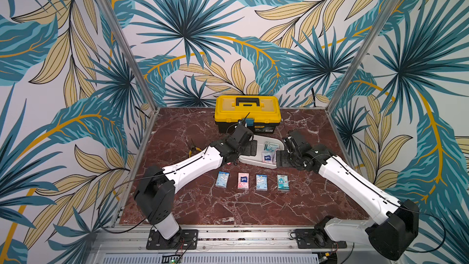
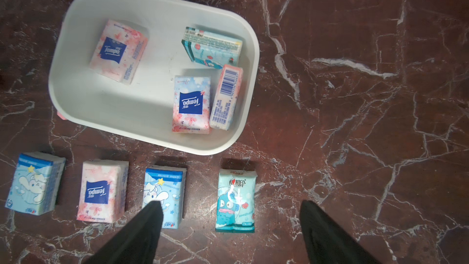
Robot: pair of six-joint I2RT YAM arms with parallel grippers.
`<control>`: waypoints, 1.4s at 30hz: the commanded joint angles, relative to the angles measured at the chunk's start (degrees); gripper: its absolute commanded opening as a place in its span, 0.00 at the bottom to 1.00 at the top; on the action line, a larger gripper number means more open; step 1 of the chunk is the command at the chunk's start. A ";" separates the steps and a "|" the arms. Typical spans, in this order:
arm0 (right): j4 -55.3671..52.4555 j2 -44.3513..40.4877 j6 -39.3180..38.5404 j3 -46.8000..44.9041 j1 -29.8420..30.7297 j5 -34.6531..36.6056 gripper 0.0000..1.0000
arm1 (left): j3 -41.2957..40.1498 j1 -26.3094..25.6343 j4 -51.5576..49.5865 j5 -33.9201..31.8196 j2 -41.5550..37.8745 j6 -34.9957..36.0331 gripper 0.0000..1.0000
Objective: Take the pocket tissues out of the storage box
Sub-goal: Place the pocket tissues at the center of the board, then pick up the pocket tissues from the storage box.
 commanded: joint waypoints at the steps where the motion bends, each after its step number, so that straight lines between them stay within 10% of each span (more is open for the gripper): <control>1: -1.52 -2.70 -2.37 0.72 -0.02 1.63 0.92 | 7.12 0.23 -8.24 1.75 4.32 2.81 1.00; 42: 7.45 -14.62 -5.53 -4.93 0.02 1.32 0.99 | 39.58 3.23 -24.83 -1.50 36.03 11.06 0.89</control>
